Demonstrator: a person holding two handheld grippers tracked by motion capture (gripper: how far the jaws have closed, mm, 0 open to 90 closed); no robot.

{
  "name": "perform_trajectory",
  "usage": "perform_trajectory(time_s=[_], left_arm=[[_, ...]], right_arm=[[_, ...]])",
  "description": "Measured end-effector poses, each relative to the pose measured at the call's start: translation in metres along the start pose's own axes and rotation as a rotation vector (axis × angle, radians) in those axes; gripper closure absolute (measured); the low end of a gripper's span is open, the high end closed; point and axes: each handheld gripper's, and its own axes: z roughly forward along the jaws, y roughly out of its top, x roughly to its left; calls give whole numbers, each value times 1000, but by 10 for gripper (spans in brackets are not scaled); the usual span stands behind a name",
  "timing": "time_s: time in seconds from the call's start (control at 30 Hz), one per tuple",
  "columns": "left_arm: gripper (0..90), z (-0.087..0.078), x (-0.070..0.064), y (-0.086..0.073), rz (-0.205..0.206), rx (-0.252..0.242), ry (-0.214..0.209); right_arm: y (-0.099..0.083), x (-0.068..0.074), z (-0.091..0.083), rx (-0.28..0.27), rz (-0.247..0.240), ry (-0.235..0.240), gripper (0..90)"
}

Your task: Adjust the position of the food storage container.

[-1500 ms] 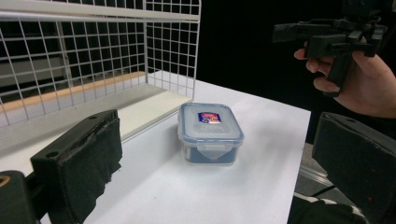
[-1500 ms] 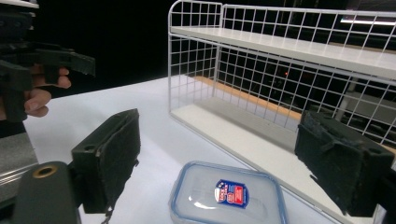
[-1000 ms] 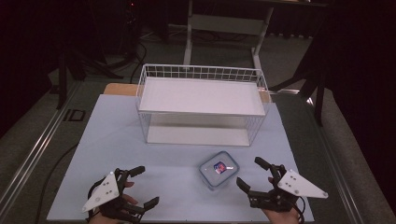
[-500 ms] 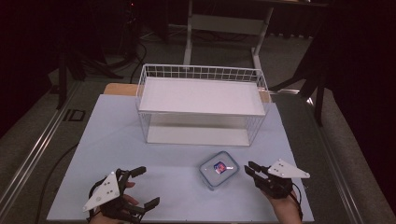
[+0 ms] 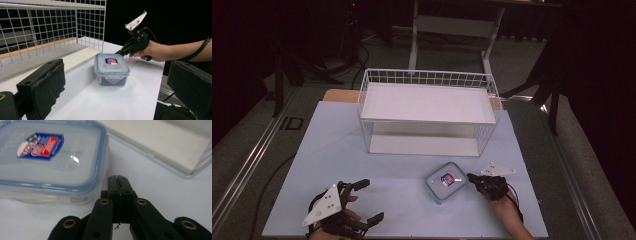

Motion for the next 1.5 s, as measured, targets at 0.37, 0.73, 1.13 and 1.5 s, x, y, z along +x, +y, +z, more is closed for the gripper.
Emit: perform_trajectory(time_s=[0.37, 0.73, 1.13, 1.5], left_arm=[[26, 0, 0, 0, -5, -3, -1], [26, 2, 2, -3, -5, 32, -2], [26, 10, 1, -11, 8, 106, 7], [26, 14, 4, -13, -26, 128, 14]], right_arm=[[-4, 21, 1, 27, -38, 82, 900], [-6, 23, -6, 8, -35, 65, 900], [0, 29, -3, 4, -38, 107, 900], [1, 45, -1, 4, -37, 164, 900]])
